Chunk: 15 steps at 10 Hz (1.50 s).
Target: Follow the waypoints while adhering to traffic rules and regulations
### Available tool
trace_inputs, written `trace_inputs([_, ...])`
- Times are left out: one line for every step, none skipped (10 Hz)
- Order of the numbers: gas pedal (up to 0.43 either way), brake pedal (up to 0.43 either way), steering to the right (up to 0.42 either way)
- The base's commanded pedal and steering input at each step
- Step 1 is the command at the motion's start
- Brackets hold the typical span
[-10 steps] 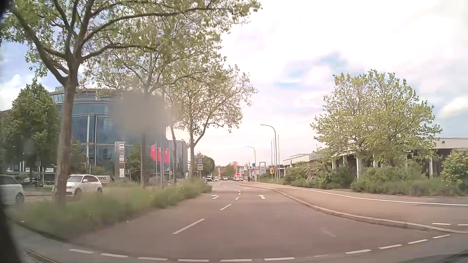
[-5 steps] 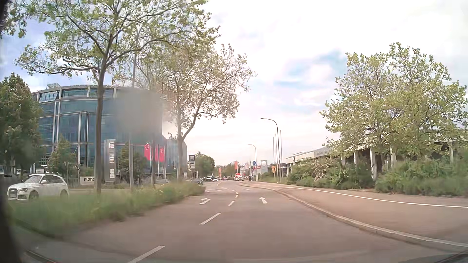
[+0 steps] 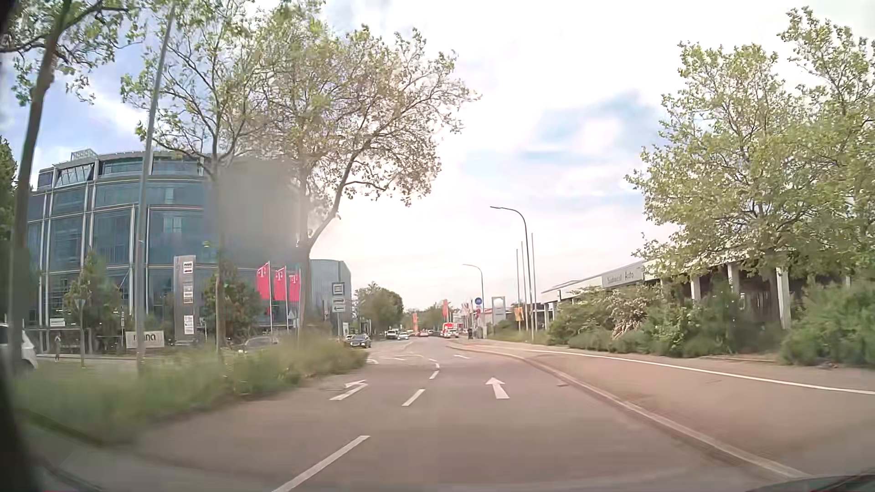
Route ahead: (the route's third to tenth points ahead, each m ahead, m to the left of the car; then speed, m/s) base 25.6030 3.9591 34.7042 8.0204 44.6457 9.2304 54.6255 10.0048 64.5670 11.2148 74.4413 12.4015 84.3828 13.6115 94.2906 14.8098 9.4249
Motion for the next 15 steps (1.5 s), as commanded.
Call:
trace_inputs([0.177,0.000,-0.019])
trace_inputs([0.177,0.000,-0.020])
trace_inputs([0.169,0.000,-0.021])
trace_inputs([0.169,0.000,-0.023])
trace_inputs([0.169,0.000,-0.025])
trace_inputs([0.169,0.000,-0.027])
trace_inputs([0.157,0.000,-0.028])
trace_inputs([0.157,0.000,-0.028])
trace_inputs([0.150,0.000,-0.029])
trace_inputs([0.150,0.000,-0.028])
trace_inputs([0.150,0.000,-0.028])
trace_inputs([0.138,0.000,-0.028])
trace_inputs([0.118,0.000,-0.028])
trace_inputs([0.118,0.000,-0.028])
trace_inputs([0.118,0.000,-0.028])
